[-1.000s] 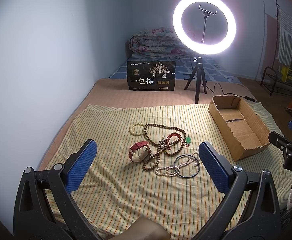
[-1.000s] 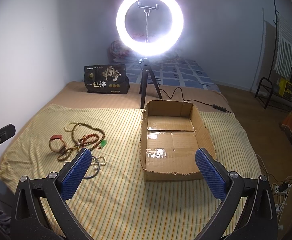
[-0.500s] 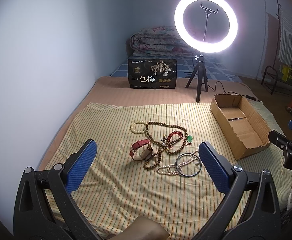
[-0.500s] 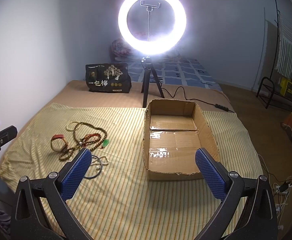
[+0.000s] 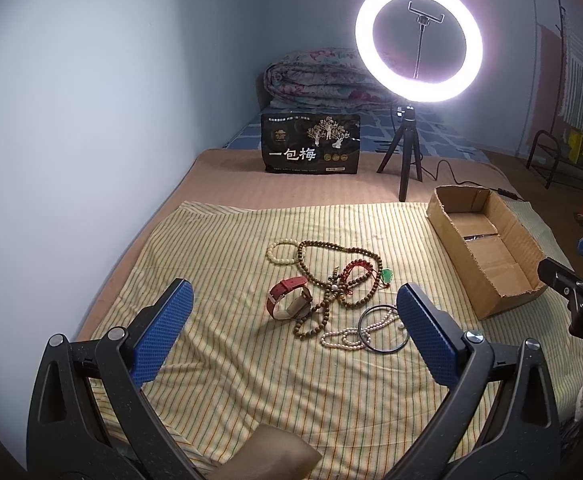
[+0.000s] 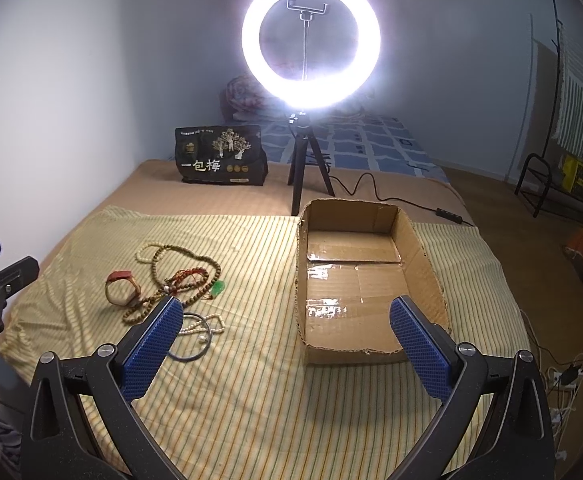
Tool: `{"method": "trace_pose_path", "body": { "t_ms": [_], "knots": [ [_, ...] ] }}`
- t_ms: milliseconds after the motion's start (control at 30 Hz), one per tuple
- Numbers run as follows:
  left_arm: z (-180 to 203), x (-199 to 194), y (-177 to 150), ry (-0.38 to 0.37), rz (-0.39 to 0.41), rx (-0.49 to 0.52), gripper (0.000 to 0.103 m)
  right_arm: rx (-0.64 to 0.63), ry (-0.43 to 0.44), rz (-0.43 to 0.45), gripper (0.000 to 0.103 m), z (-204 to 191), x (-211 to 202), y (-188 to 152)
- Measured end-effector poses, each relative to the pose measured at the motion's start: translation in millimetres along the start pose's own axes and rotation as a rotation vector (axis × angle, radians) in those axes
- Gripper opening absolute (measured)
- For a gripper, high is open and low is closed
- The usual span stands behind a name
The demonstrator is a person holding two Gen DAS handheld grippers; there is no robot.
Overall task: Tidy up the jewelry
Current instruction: 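Grasp the red watch with the left tool while the right tool grasps the green jade pendant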
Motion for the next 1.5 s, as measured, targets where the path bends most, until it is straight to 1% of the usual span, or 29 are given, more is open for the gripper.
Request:
{"method": "trace_pose_path", "body": {
  "t_ms": [233, 367, 700, 867, 933, 967, 1067, 1133, 1267, 1300, 1333, 1367, 1400, 1467, 1500],
  "knots": [
    [-11, 13, 2, 0.0, -0.041, -0.019, 0.103, -0.005, -0.004, -0.02, 0.103, -3, 10, 2],
    [-16, 24, 3, 0.001, -0.067, -0.007, 0.103, -0.002, 0.002, -0.032, 0.103, -3, 16, 4],
    [-26, 46, 3, -0.021, -0.097, -0.002, 0.103, -0.068, -0.032, -0.028, 0.103, -10, 34, 16],
    [-28, 53, 5, -0.028, -0.096, 0.02, 0.103, -0.086, 0.008, -0.035, 0.103, -17, 44, 19],
    [-28, 58, 6, -0.046, -0.109, 0.018, 0.098, -0.087, 0.023, -0.037, 0.103, -18, 49, 19],
    [-29, 62, 5, -0.054, -0.12, 0.015, 0.098, -0.086, 0.034, -0.037, 0.103, -19, 51, 20],
    [-30, 73, 3, -0.068, -0.152, 0.015, 0.092, -0.079, 0.1, -0.037, 0.103, -23, 59, 22],
    [-29, 82, 0, -0.082, -0.179, 0.021, 0.085, -0.071, 0.146, -0.048, 0.103, -25, 68, 25],
    [-24, 99, -10, -0.126, -0.241, 0.023, 0.077, -0.083, 0.162, -0.103, 0.103, -28, 91, 28],
    [-22, 103, -13, -0.136, -0.257, 0.025, 0.073, -0.082, 0.163, -0.121, 0.103, -29, 97, 28],
    [-20, 107, -15, -0.149, -0.273, 0.03, 0.068, -0.08, 0.165, -0.14, 0.101, -29, 104, 26],
    [-18, 112, -18, -0.157, -0.286, 0.037, 0.067, -0.073, 0.168, -0.163, 0.094, -30, 112, 25],
    [-17, 117, -20, -0.162, -0.297, 0.042, 0.064, -0.066, 0.175, -0.191, 0.091, -31, 121, 22],
    [-14, 126, -24, -0.179, -0.318, 0.05, 0.06, -0.047, 0.198, -0.251, 0.079, -33, 135, 15],
    [-12, 129, -25, -0.186, -0.325, 0.054, 0.056, -0.037, 0.21, -0.277, 0.077, -34, 143, 12]
  ]
}}
Point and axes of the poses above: each gripper's, at about its wrist camera, not at the fingertips, and x roughly the way its jaws point, z to its right, y to its top, the point moved 7 cm from there along x, roughly the way its jaws point, and after that the axes turned 8 degrees about y, right-handed, at the moved point
